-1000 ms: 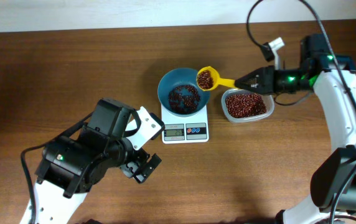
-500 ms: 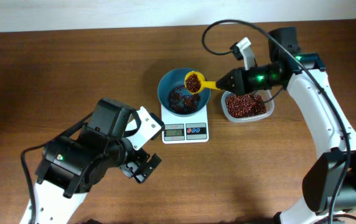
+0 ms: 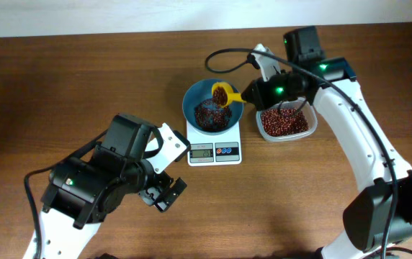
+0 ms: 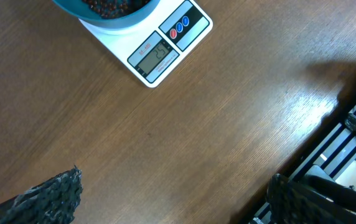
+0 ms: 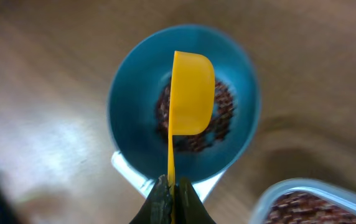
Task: Scoop item into bowl and weigh 50g on scale
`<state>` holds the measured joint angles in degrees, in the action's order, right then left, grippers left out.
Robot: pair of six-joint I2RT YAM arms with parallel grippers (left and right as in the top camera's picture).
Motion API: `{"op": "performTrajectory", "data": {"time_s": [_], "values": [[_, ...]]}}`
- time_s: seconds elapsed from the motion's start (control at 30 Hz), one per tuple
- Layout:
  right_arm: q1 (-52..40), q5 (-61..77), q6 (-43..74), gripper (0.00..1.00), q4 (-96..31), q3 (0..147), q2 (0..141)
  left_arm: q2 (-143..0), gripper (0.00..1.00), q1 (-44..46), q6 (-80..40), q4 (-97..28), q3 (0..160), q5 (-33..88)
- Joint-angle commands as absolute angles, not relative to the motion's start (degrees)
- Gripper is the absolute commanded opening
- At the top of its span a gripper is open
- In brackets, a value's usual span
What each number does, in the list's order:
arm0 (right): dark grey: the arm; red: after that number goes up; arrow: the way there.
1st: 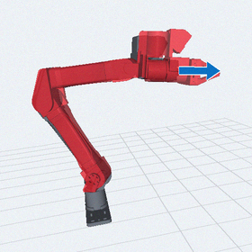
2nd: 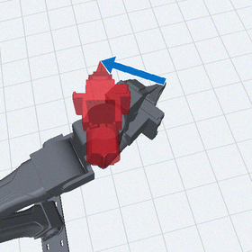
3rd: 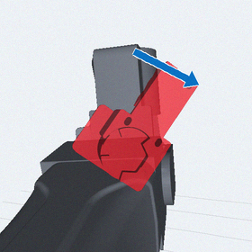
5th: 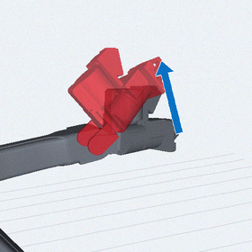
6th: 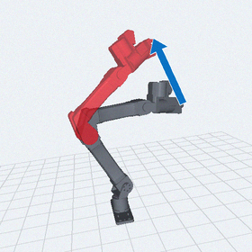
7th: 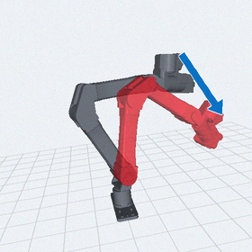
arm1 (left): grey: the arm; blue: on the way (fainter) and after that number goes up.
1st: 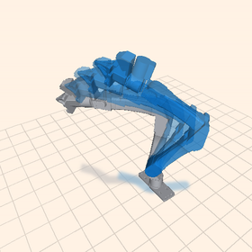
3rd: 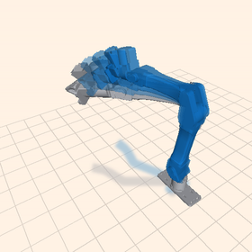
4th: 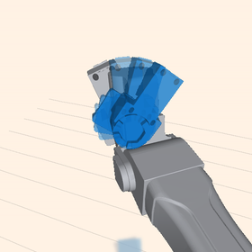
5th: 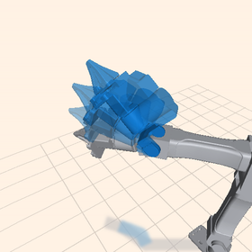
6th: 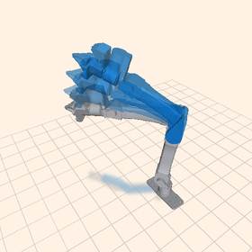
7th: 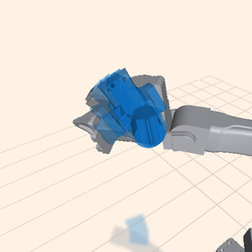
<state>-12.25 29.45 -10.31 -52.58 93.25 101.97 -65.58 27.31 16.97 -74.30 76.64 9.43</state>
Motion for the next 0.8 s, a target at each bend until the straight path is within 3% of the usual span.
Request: {"op": "performTrajectory", "data": {"time_s": [0.0, 0.77], "values": [[-15.6, 18.3, -10.5, 0.04, -53.3, 95.5, 101.8, -65.7, 0.99, 27.2, 17.8, -74.2, 76.4, 9.2], [-17.4, 16.0, -9.3, 0.04, -57.3, 98.2, 101.3, -65.7, 0.99, 27.2, 17.8, -74.2, 76.4, 9.2]]}}
